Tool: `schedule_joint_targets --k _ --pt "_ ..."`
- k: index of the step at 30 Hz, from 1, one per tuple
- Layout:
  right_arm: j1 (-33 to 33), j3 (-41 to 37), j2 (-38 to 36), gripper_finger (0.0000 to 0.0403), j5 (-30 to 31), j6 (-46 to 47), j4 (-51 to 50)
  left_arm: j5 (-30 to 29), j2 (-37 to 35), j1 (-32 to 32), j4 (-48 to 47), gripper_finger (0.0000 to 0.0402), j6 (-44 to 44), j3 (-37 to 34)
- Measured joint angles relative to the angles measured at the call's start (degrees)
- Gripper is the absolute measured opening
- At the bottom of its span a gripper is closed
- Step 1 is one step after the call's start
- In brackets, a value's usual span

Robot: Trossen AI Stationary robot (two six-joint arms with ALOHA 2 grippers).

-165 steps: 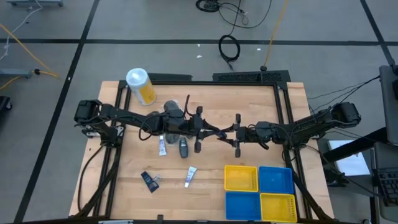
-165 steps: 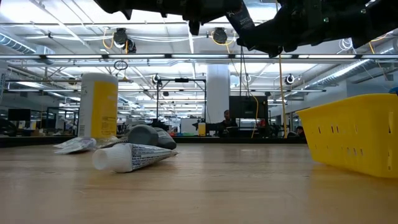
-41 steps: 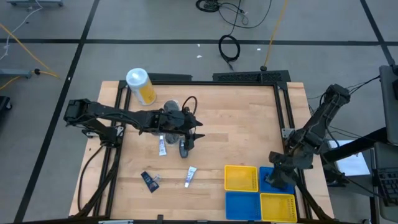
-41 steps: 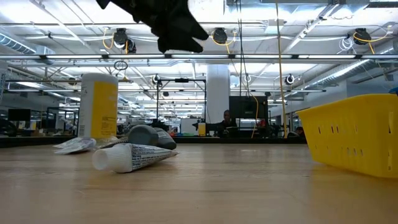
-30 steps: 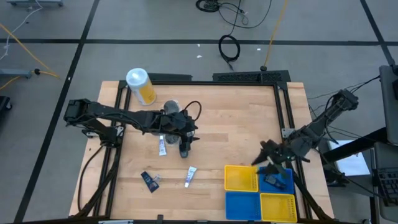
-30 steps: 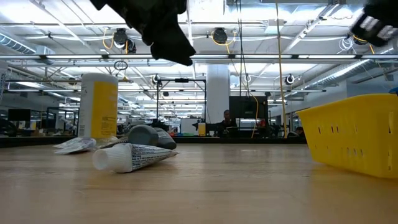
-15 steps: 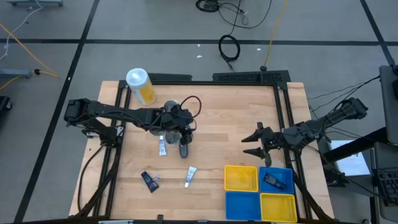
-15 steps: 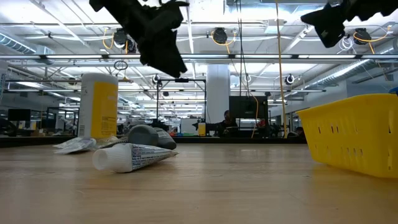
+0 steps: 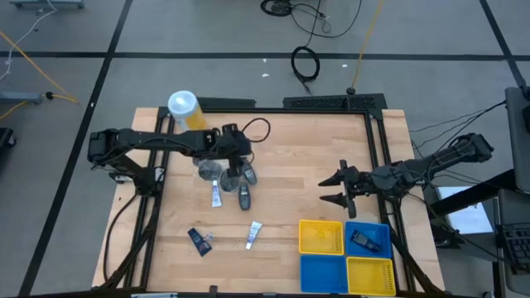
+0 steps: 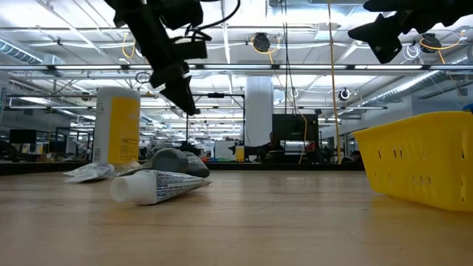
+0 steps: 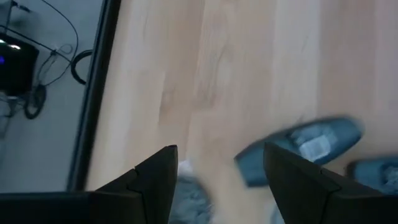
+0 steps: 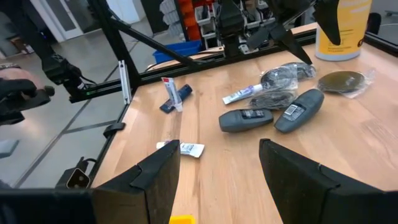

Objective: Pick & Place Travel size toiletries
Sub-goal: Put the black deodorant into the bottom yellow bin

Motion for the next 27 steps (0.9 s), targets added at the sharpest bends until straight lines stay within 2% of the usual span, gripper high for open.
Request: schedule_joint_targets --k 4,8,12,16,19,23,27 --pt "-0.04 0.02 0.0 0.0212 -0.02 -0.26 0.0 -1.45 0.13 0.16 -2.53 0.0234 5.82 0.72" --pt "-0.04 0.0 0.0 0.0212 -0.02 -0.61 0.02 -2.97 2.09 0.4 -4.46 0.0234 9.38 5.08" --pt "-0.02 0.0 0.0 0.0212 -0.02 -0.58 0.02 -3.92 8.04 1.15 -10.21 0.0234 15.07 12.85" --pt "-0.02 0.0 0.0 0.0212 -0.02 -0.48 0.0 -4.06 14.93 1.25 -18.74 0.0234 26.87 19.46" --pt "0.02 0.0 0.0 0.0212 -0.03 -0.4 0.0 -4.55 19.06 0.99 -24.22 0.0234 32.58 23.0" --pt "0.09 0.0 0.0 0.0212 -0.33 -0.04 -0.06 -5.46 22.68 0.22 -29.55 0.0234 36.05 25.25" --pt "0.09 0.0 0.0 0.0212 -2.18 -0.44 -0.07 -5.39 24.44 -0.98 -30.97 0.0234 38.7 25.3"
